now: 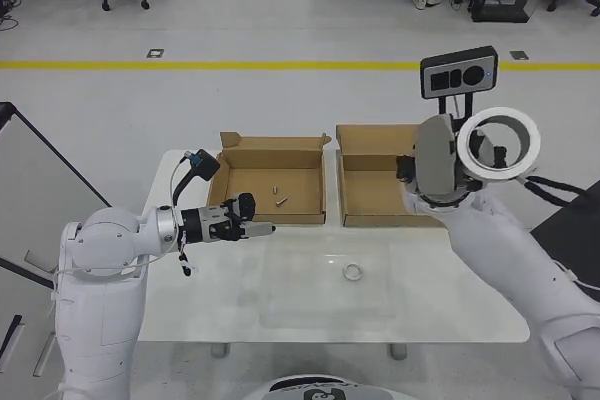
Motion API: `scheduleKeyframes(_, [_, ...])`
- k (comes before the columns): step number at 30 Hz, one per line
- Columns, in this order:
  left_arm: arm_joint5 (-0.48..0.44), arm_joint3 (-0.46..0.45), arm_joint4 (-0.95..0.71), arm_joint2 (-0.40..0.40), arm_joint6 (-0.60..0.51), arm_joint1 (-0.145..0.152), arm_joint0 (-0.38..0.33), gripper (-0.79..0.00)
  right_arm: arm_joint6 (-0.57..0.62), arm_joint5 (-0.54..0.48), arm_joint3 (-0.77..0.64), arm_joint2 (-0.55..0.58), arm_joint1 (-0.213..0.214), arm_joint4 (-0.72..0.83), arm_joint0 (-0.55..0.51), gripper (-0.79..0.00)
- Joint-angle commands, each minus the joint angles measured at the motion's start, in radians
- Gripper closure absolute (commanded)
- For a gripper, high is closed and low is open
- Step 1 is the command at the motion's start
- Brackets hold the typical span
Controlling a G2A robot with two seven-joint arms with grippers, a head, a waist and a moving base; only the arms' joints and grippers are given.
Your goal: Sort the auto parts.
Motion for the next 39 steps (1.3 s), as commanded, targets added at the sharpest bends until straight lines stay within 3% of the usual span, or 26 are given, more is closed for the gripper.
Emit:
scheduleKeyframes(1, [0.000,0.000,0.000,0.000,0.000,0.000,0.000,-0.785,0.015,0.015,0.019,0.018,-0.011,-0.035,-0.007,0.000])
scheduleKeyframes(8, [0.000,0.000,0.000,0.000,0.000,0.000,0.000,-0.785,-0.017,0.022,0.072,0.066,-0.025,-0.292,-0.008,0.000])
scheduleKeyframes(11, [0.000,0.000,0.000,0.000,0.000,0.000,0.000,-0.785,-0.061,0.046,0.073,0.101,-0.019,-0.501,0.001,0.000])
scheduleKeyframes(17, [0.000,0.000,0.000,0.000,0.000,0.000,0.000,-0.785,-0.104,0.062,0.029,0.114,-0.027,-0.510,-0.041,0.000])
scheduleKeyframes(24, [0.000,0.000,0.000,0.000,0.000,0.000,0.000,-0.785,-0.032,0.044,0.022,0.098,-0.057,-0.240,-0.082,0.000])
scheduleKeyframes(29, [0.000,0.000,0.000,0.000,0.000,0.000,0.000,-0.785,0.021,0.046,0.047,0.101,-0.077,-0.155,-0.085,0.000])
scheduleKeyframes(39, [0.000,0.000,0.000,0.000,0.000,0.000,0.000,-0.785,-0.054,0.096,0.059,0.161,-0.079,-0.464,-0.088,0.000])
